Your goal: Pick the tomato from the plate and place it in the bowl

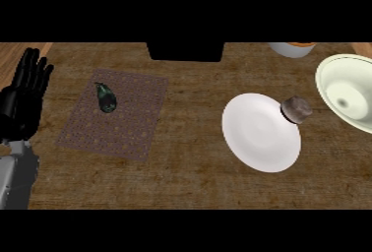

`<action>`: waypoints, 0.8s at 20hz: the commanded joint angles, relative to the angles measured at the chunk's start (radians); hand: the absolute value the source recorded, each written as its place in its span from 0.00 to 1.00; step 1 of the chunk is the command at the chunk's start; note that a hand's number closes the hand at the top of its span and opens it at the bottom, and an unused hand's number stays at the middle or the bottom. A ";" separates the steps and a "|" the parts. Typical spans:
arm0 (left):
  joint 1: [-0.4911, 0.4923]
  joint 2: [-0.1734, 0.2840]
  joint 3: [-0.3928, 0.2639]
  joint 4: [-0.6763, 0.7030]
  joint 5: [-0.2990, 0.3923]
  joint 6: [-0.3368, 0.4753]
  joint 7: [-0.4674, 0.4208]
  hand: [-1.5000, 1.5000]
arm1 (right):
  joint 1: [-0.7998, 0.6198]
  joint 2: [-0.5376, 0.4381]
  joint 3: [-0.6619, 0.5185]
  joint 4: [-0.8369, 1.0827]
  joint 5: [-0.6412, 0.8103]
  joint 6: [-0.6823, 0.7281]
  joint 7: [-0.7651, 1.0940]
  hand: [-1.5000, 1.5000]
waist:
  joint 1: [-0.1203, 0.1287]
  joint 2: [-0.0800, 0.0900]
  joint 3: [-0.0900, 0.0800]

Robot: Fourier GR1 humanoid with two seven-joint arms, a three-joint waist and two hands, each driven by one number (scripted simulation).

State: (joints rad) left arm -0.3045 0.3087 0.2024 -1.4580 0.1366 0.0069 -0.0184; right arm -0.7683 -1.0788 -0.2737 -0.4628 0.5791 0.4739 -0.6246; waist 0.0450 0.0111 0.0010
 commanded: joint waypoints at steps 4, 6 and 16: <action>0.039 -0.003 0.009 -0.038 0.003 0.000 0.009 0.50 | -0.059 0.155 0.069 0.071 0.083 -0.114 0.028 1.00 | -0.012 -0.003 0.000; 0.053 -0.021 0.007 -0.026 -0.002 0.008 -0.011 0.50 | -0.075 0.200 0.081 0.056 0.105 -0.183 0.095 1.00 | -0.017 -0.005 0.000; 0.032 -0.025 -0.004 -0.045 0.003 0.000 0.000 0.50 | -0.063 0.308 -0.025 0.297 0.043 -0.270 0.114 0.00 | 0.006 0.007 0.004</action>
State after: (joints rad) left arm -0.2965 0.2997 0.2118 -1.4764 0.1425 0.0071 -0.0146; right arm -0.8361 -0.8171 -0.2510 -0.2210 0.6650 0.2128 -0.4975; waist 0.0468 0.0176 0.0038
